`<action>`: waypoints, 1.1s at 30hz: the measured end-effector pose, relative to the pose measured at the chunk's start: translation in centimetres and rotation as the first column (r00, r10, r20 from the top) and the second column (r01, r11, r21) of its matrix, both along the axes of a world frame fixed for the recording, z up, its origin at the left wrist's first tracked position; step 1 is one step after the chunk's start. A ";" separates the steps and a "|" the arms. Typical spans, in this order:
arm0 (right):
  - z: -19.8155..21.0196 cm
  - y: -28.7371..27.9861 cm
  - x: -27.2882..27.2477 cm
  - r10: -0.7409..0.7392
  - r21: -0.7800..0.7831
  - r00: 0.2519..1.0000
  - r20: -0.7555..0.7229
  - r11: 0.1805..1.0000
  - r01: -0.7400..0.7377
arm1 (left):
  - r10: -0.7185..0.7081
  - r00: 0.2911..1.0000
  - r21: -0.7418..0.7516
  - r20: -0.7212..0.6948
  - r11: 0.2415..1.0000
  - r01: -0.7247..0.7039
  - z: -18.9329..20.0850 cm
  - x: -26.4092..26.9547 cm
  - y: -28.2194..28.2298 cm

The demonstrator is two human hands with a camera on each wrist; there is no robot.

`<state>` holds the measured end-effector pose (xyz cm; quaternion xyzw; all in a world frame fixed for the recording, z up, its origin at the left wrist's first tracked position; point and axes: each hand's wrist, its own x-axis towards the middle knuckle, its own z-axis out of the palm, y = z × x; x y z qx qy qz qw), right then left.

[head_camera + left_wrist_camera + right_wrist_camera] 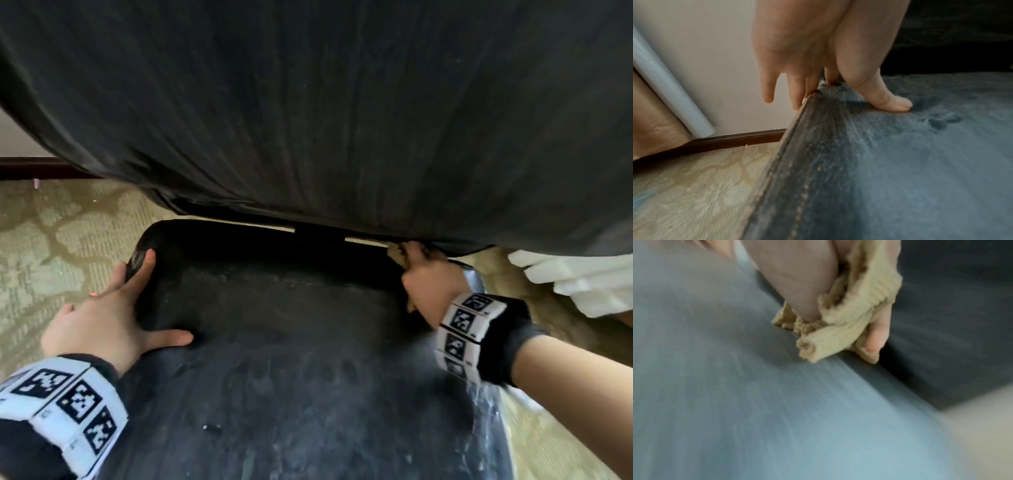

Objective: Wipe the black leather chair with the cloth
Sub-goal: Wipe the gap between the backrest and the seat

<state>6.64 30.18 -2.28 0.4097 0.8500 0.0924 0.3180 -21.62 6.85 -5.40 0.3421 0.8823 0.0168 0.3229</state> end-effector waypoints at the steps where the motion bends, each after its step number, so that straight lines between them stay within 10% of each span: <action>1: 0.6 0.4 1.3 -0.072 -0.031 0.996 0.043 0.997 0.074 | 0.004 1.000 0.011 -0.009 1.000 -0.004 -0.5 -0.3 -0.1; 8: 4.4 -0.4 1.1 -0.157 0.000 0.976 0.148 0.987 0.159 | -0.131 0.982 -0.022 -0.135 0.991 0.130 1.6 1.6 1.2; 15: 2.4 -4.7 -7.4 0.204 -0.134 0.973 -0.108 0.967 -0.218 | -0.295 0.955 0.147 0.019 0.946 0.289 1.9 2.1 1.1; 27: 1.6 -0.4 -1.4 -0.061 -0.051 0.967 0.249 0.996 0.076 | -0.337 0.941 0.082 -0.020 0.938 0.337 2.6 1.7 0.4; 33: 3.9 -2.6 -7.8 -0.099 -0.087 0.986 0.134 0.990 0.112 | -0.363 0.923 0.075 -0.132 0.924 0.374 2.6 2.8 -3.5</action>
